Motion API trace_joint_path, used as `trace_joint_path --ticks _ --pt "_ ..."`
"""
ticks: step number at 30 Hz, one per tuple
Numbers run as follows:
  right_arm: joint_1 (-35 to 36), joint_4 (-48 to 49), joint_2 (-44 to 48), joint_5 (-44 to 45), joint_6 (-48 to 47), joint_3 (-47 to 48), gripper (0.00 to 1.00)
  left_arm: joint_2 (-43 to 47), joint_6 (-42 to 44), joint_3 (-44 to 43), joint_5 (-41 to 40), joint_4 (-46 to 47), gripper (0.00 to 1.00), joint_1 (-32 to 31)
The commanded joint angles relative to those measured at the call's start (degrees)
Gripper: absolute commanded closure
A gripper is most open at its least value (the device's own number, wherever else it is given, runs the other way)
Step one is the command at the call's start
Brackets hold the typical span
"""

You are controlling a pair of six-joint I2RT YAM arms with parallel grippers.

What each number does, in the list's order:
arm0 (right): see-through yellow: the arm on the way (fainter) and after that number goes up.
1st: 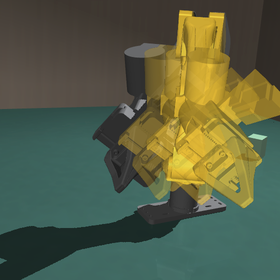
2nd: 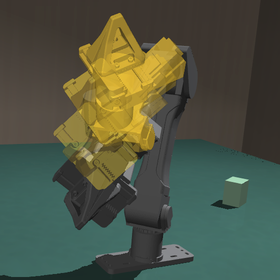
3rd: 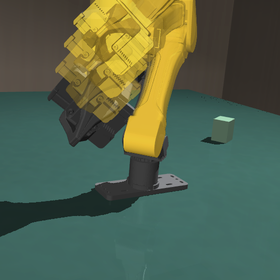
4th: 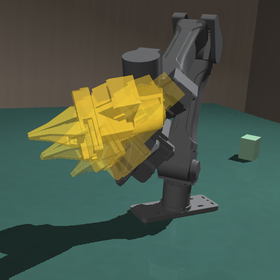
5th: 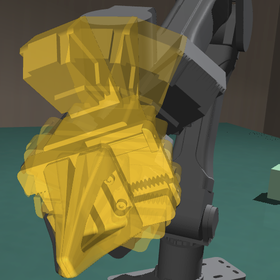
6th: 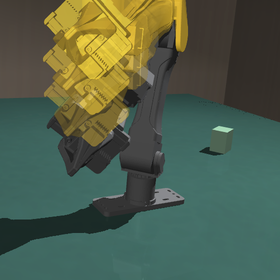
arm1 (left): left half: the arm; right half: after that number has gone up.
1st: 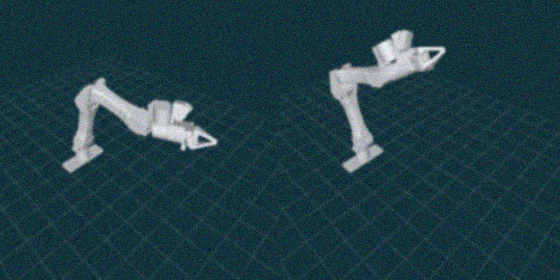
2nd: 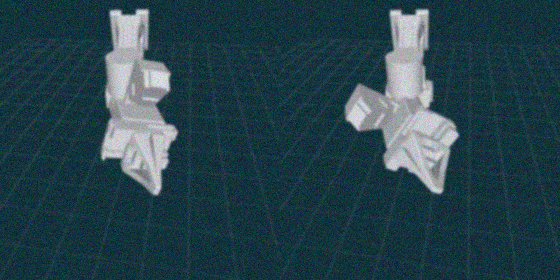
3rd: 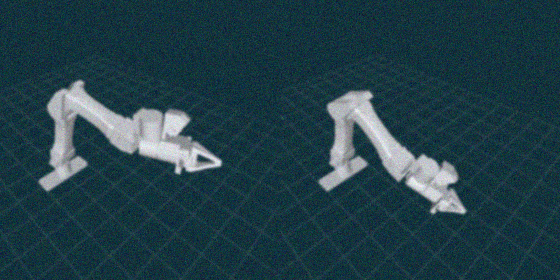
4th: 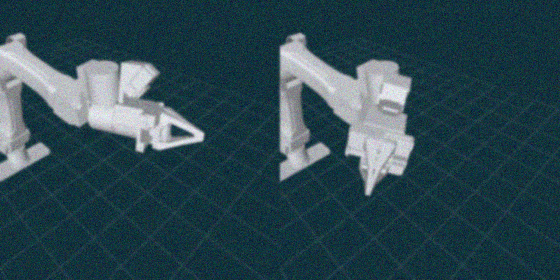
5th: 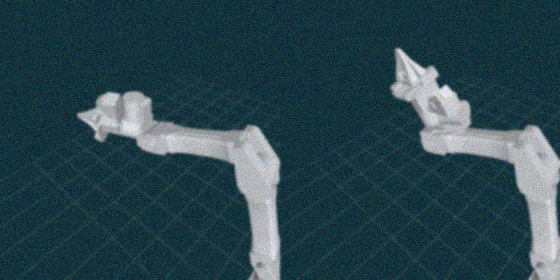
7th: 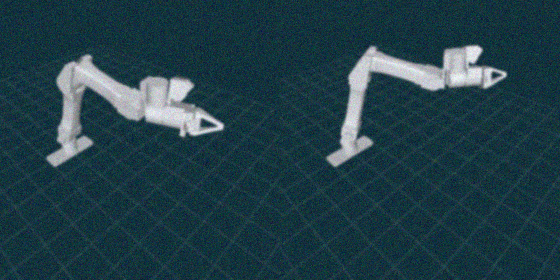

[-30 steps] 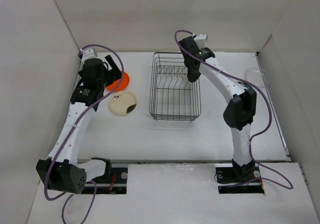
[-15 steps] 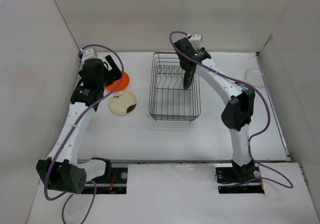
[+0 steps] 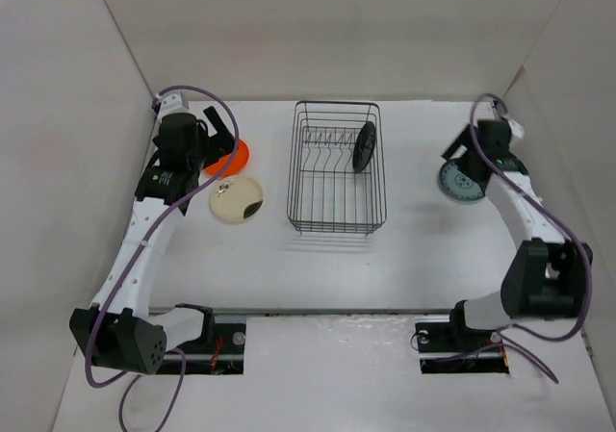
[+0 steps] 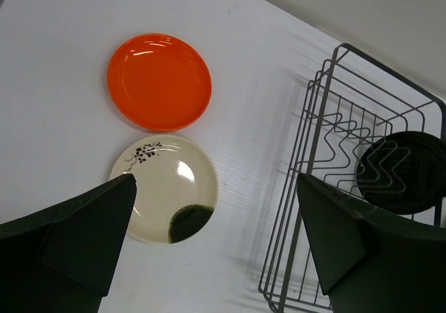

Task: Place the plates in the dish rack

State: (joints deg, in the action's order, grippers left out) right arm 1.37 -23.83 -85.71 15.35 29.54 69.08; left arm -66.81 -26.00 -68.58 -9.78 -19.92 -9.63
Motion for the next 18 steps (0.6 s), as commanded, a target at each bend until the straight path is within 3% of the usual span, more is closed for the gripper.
trace_joint_path --ticks 1,4,8,18 --pt "-6.8 14.6 8.9 -13.5 6.1 -13.6 0.01 0.8 -0.4 -1.1 3.8 1.9 0.00 0.0" --pt "-12.5 15.4 15.2 -14.7 6.8 -18.8 0.01 -0.5 -0.4 -1.1 7.1 2.5 0.00 0.0" --pt "-20.8 15.4 16.6 -19.1 6.8 -22.9 0.05 -1.1 -0.4 -1.1 9.3 2.5 0.00 0.0" --pt "-26.9 15.4 4.2 -21.2 4.7 -19.7 0.21 0.1 0.2 -0.6 8.9 3.0 0.00 0.0"
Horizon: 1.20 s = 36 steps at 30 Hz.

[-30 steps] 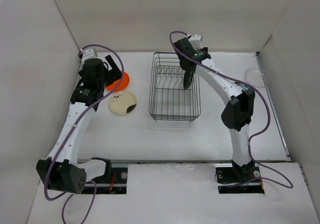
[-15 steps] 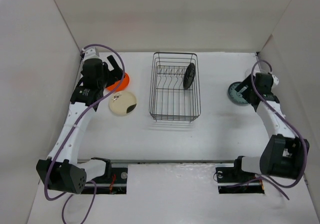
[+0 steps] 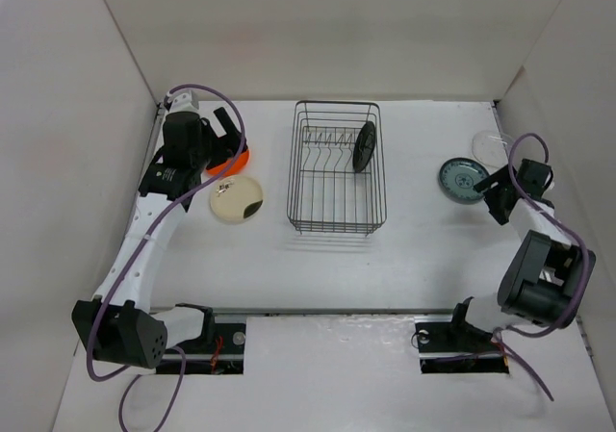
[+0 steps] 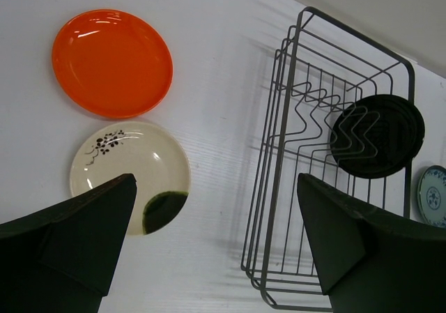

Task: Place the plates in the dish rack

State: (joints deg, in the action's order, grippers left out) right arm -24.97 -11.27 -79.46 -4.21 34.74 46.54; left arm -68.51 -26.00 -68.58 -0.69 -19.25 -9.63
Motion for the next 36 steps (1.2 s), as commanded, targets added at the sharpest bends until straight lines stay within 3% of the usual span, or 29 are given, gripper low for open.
trace_joint_path --ticks 1,12,14,19,20,22,23,29,32,36 --pt "-0.6 3.5 -3.0 -1.2 -0.5 3.5 0.21 1.8 0.2 -0.6 -0.2 2.4 0.00 0.0" --pt "-1.8 3.5 -16.2 -3.3 -3.4 8.2 0.31 1.8 0.7 -1.1 -2.5 1.8 0.00 0.0" --pt "-1.8 3.5 -16.8 -3.8 -4.0 8.9 0.39 2.3 0.7 -1.1 -3.1 1.8 0.00 0.0" --pt "-1.8 0.8 -19.1 -3.2 -4.0 11.3 0.46 2.3 0.7 -1.1 -3.1 1.8 0.00 0.0" --pt "-1.8 0.0 -19.7 -3.2 -4.6 12.0 0.54 2.3 0.7 -1.1 -3.1 1.8 0.00 0.0" --pt "-1.8 -2.1 -20.2 -2.6 -4.6 13.3 0.57 2.3 0.7 -1.1 -3.6 1.8 0.00 0.0" --pt "-1.8 -2.7 -21.0 -2.6 -4.6 14.2 0.64 2.3 0.7 -1.1 -3.6 1.8 0.00 0.0" --pt "-1.8 -5.2 -22.1 -1.3 -5.2 15.6 0.66 2.9 0.7 -1.1 -4.1 1.3 0.00 0.0" --pt "-1.8 -6.0 -22.7 -0.8 -6.3 16.7 0.74 2.9 0.7 -1.1 -4.7 1.3 0.00 0.0" --pt "-1.8 -8.4 -23.9 -0.3 -7.1 17.9 0.98 2.9 0.7 -1.6 -5.2 0.8 0.00 0.0"
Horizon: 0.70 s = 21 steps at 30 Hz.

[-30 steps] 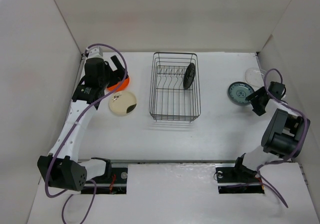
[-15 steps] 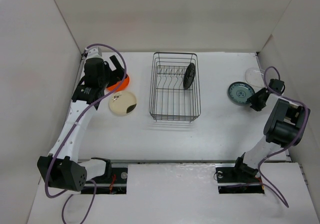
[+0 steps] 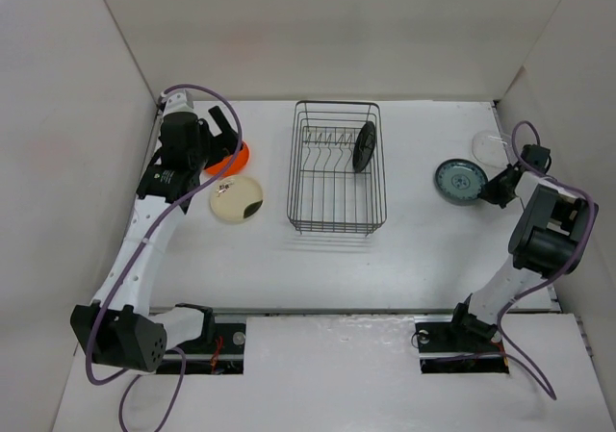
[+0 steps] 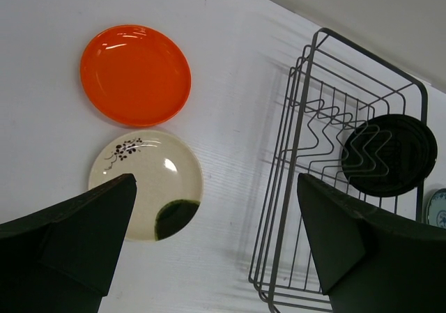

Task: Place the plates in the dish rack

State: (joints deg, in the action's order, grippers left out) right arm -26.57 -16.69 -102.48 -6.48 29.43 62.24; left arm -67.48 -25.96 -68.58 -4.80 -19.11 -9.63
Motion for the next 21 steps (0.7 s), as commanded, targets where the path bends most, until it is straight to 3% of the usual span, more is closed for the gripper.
trace_joint_path --ticks 1,7,12,15,21 --pt "-0.2 -3.0 -0.9 2.5 -1.8 2.2 1.00 1.9 0.6 -1.6 -1.7 0.7 0.00 0.0" --pt "-0.2 -1.9 0.3 0.0 -2.4 0.7 1.00 2.4 1.2 -1.6 -2.2 0.7 0.00 0.0" --pt "2.7 -0.5 8.1 -1.6 -1.2 -0.5 1.00 2.4 1.2 -1.6 -2.2 0.7 0.00 0.0" --pt "7.7 -1.0 15.0 3.2 0.6 0.4 1.00 2.4 1.2 -1.6 -2.2 0.7 0.00 0.0" --pt "23.0 -13.8 21.1 29.0 1.2 13.9 1.00 1.9 0.6 -1.1 -3.5 1.2 0.00 0.0"
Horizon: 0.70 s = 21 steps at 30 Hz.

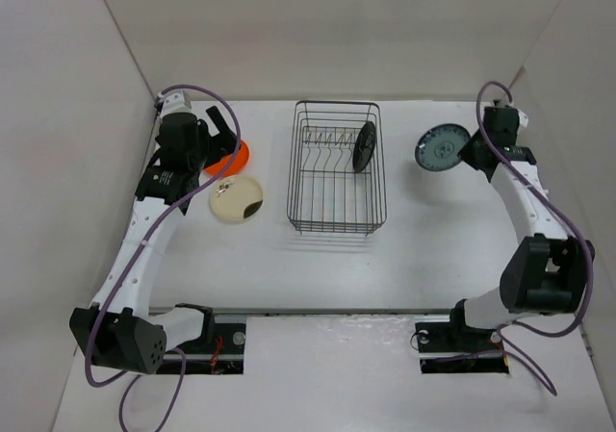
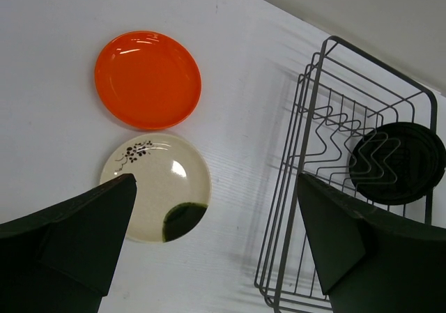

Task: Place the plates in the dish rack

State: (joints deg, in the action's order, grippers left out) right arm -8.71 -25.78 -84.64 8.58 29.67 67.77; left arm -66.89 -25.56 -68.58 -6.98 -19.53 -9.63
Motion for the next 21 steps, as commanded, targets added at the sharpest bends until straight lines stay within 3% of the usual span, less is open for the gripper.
trace_joint_path --ticks 1,7,14,16,21 --pt "6.6 -5.8 3.8 16.3 0.9 9.8 1.00 1.3 0.2 -1.1 -1.3 1.6 0.00 0.0" --pt "18.4 -11.9 4.5 34.6 -0.4 19.5 1.00 0.3 0.2 -1.1 -1.8 1.6 0.00 0.0" --pt "34.0 -19.5 -4.2 49.1 -5.2 33.2 1.00 0.3 0.2 -1.1 -3.5 1.6 0.00 0.6" --pt "37.7 -24.3 -10.3 52.2 -5.2 39.3 1.00 0.3 -0.6 -1.1 -3.5 1.6 0.00 0.6" --pt "43.3 -25.0 -14.1 54.3 -5.9 45.2 1.00 0.3 -1.2 -0.4 -3.5 1.6 0.00 0.6"
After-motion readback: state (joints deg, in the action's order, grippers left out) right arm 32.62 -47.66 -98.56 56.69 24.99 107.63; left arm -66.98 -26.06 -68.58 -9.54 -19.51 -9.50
